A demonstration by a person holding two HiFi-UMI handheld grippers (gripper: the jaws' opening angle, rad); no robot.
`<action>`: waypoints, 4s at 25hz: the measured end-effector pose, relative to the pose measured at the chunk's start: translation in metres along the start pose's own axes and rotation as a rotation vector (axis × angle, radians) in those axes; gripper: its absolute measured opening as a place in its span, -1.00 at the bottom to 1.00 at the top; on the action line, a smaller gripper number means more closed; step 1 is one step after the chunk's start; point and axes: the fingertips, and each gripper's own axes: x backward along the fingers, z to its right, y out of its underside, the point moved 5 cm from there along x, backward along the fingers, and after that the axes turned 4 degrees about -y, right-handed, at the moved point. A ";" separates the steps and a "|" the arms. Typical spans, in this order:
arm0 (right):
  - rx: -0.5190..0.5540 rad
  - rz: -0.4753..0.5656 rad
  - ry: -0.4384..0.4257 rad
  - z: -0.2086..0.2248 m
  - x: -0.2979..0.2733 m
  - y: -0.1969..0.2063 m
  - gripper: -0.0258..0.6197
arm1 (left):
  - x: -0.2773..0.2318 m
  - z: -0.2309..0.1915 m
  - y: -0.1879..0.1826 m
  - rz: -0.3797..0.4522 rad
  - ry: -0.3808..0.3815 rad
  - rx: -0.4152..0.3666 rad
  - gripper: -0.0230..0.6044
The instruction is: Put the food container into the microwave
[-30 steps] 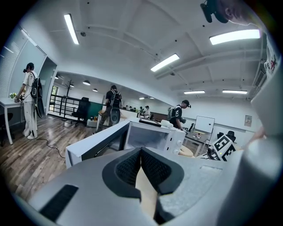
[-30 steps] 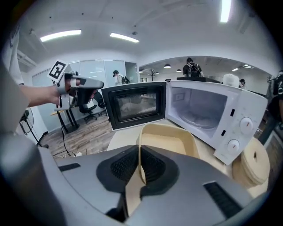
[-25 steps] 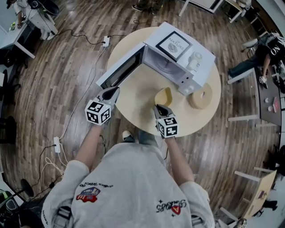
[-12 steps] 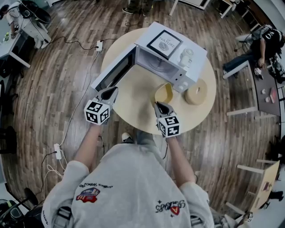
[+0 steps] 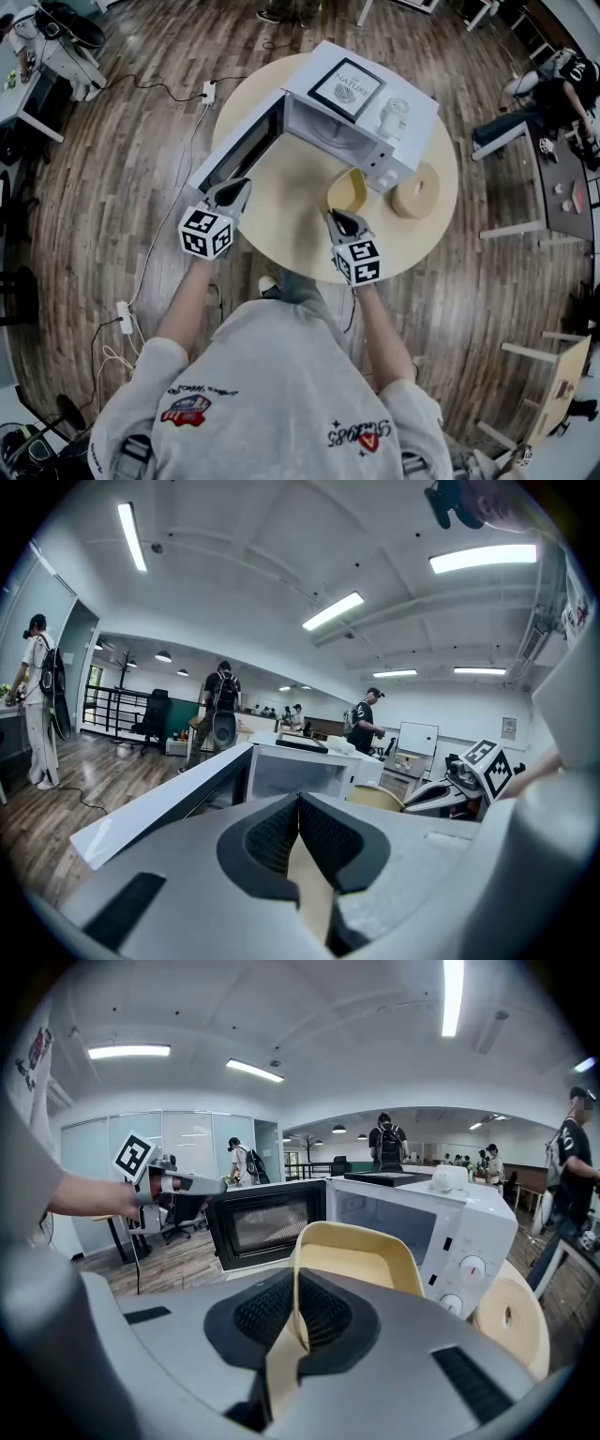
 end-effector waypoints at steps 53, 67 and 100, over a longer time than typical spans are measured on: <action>0.496 -0.358 0.004 0.134 -0.196 -0.019 -0.84 | -0.098 -0.061 0.019 -0.120 -0.090 0.118 -0.91; 0.608 -0.402 0.084 0.161 -0.244 -0.018 -0.84 | -0.105 -0.074 0.040 -0.151 -0.126 0.165 -0.91; 0.651 -0.418 0.231 0.184 -0.273 -0.023 -0.67 | -0.113 -0.085 0.054 -0.177 -0.112 0.210 -0.91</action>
